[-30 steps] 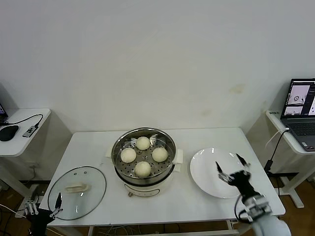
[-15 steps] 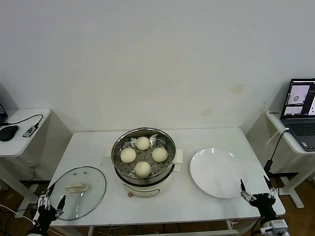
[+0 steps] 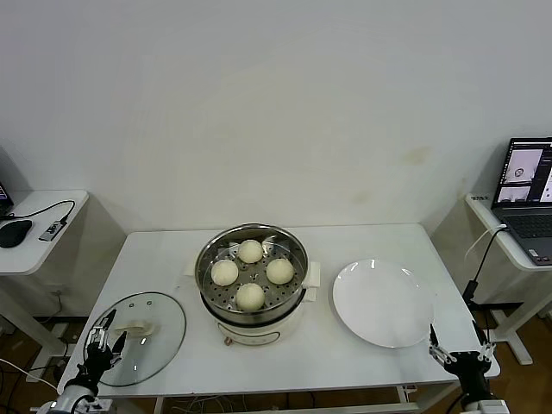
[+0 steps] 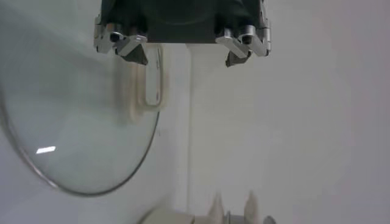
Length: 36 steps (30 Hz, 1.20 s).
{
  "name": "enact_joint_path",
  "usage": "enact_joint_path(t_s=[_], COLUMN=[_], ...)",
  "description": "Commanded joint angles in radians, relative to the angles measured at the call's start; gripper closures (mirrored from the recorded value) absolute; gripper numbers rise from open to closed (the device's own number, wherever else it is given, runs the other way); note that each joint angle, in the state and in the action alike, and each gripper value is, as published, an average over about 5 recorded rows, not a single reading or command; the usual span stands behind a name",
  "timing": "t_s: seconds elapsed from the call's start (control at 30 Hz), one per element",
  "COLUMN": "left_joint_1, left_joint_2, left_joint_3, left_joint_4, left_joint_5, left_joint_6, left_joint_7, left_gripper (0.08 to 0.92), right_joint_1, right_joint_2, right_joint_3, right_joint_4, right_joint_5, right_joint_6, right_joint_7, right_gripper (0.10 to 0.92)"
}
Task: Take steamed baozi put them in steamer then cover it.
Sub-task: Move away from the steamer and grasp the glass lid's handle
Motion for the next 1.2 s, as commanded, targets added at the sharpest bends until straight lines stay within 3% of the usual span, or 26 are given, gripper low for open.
enact_joint_path(t_s=[0.03, 0.63, 0.83, 1.2], left_joint_1=[-0.119, -0.185, -0.199, -0.194], left_joint_2=[0.015, 0.021, 0.021, 0.014], left_joint_3=[0.061, 0.091, 0.099, 0.102], left_joint_4=[0.083, 0.15, 0.196, 0.224], left_joint_5=[0.04, 0.014, 0.0, -0.029], left_joint_6=[0.01, 0.029, 0.027, 0.012], left_joint_7=[0.004, 0.001, -0.002, -0.061], left_gripper=[0.177, 0.204, 0.346, 0.702], right_joint_1=[-0.013, -0.013, -0.013, -0.018], right_joint_2=[0.014, 0.022, 0.027, 0.032], right_joint_3=[0.01, 0.003, -0.003, -0.012], right_joint_4=[0.001, -0.013, -0.011, -0.002], right_joint_5=[-0.004, -0.022, -0.03, -0.041], right_joint_6=[0.011, 0.018, 0.017, 0.017], right_joint_7=[0.009, 0.009, 0.008, 0.009], right_gripper=[0.203, 0.203, 0.203, 0.203])
